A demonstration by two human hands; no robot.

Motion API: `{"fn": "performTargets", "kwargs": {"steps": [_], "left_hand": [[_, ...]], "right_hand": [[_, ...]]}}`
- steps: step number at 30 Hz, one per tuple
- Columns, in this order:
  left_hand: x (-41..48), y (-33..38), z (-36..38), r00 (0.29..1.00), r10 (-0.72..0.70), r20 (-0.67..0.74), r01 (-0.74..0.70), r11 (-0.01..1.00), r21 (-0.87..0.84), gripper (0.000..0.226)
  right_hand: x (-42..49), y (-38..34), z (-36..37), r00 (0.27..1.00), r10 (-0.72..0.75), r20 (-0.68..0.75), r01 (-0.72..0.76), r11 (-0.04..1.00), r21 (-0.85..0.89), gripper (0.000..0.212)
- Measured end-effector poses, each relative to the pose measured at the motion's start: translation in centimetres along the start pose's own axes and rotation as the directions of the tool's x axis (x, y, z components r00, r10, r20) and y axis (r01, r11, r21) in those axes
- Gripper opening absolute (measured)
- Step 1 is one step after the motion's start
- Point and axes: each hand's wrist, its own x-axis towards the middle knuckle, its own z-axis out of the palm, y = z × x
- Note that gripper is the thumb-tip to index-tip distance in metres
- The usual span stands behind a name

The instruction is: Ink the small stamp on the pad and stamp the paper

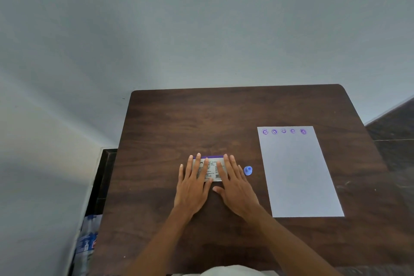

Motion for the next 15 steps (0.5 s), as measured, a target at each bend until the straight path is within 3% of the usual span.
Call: {"fn": "performTargets", "kwargs": {"steps": [10,15], "left_hand": [[0.2,0.3,0.7,0.999,-0.028,0.043,0.025,0.996,0.082,0.066],[-0.3,1.3,0.2,0.998,-0.066,-0.013,0.066,0.996,0.064,0.066]], "right_hand": [[0.1,0.0,1.3,0.999,-0.004,0.053,0.008,0.997,-0.072,0.073],[-0.3,0.0,0.2,1.0,0.013,-0.01,-0.013,0.998,-0.061,0.073]]}}
